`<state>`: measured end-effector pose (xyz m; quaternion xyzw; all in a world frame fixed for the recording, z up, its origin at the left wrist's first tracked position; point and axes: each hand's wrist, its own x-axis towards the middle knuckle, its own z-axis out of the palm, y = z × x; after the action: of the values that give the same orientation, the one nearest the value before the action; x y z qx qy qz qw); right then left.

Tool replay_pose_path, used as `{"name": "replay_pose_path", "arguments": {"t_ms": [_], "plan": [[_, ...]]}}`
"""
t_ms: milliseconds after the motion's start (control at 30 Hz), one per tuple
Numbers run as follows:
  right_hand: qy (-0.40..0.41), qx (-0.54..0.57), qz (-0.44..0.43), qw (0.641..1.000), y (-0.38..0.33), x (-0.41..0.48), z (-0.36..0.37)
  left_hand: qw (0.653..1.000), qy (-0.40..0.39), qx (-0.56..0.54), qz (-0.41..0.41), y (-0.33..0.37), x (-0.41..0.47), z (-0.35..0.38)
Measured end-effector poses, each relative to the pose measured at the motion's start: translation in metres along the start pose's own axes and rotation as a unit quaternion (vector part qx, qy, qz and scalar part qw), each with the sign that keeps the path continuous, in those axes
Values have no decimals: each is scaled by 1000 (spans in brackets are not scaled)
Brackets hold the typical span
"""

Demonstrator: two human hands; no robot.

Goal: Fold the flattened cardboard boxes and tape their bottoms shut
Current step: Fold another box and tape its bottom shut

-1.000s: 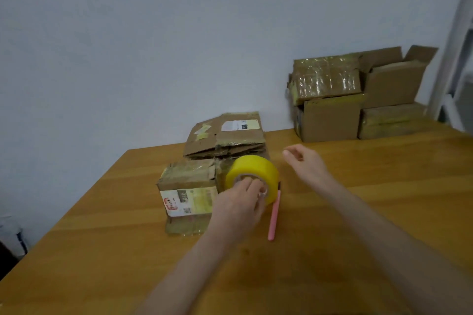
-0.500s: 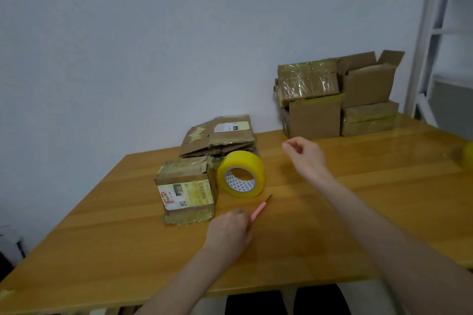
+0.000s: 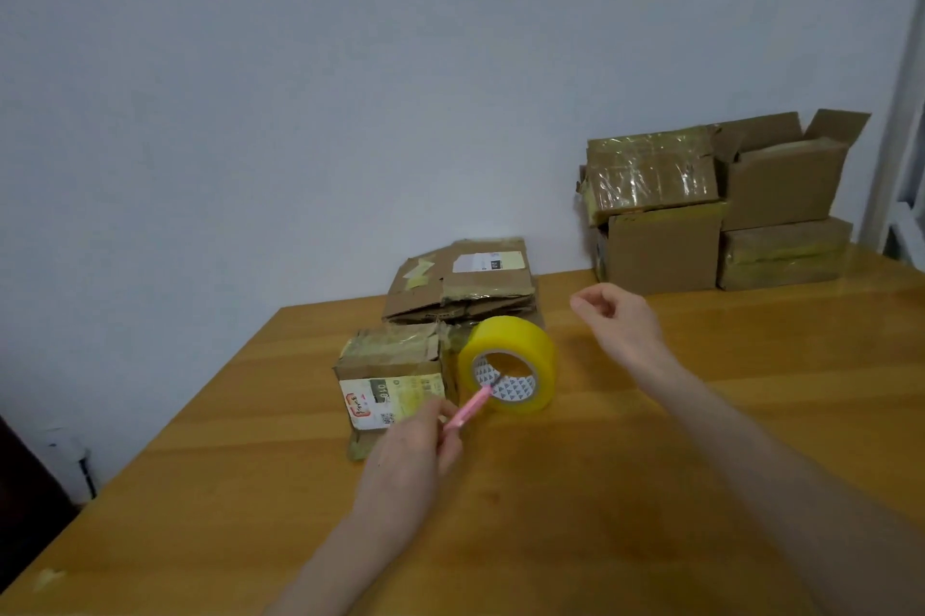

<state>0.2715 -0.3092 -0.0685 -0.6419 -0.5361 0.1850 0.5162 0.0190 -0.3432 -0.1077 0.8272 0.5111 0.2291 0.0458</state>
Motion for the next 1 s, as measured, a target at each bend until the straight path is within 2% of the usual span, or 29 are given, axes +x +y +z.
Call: {"name": "replay_pose_path", "arguments": {"t_ms": [100,200,333,400,533,733,1000], "plan": [[-135,-3,-1,991,0,7,27,991,130,2,-17,-23,25,-27],[-249,-48,-10,967,-4,12,53,984,157,47,-66,-34,65,-33],[-249,-77,-28,965,1,23,63,986,120,85,-75,-24,99,-10],[-271,-62,-31,960,7,28,60,991,79,75,-73,-22,102,5],[-273,-10,-39,961,15,29,49,987,70,140,-26,-28,97,17],[-292,-20,-64,954,9,29,47,981,82,161,73,-58,91,7],[-300,-64,-67,949,11,22,47,966,144,197,87,-61,91,16]]}}
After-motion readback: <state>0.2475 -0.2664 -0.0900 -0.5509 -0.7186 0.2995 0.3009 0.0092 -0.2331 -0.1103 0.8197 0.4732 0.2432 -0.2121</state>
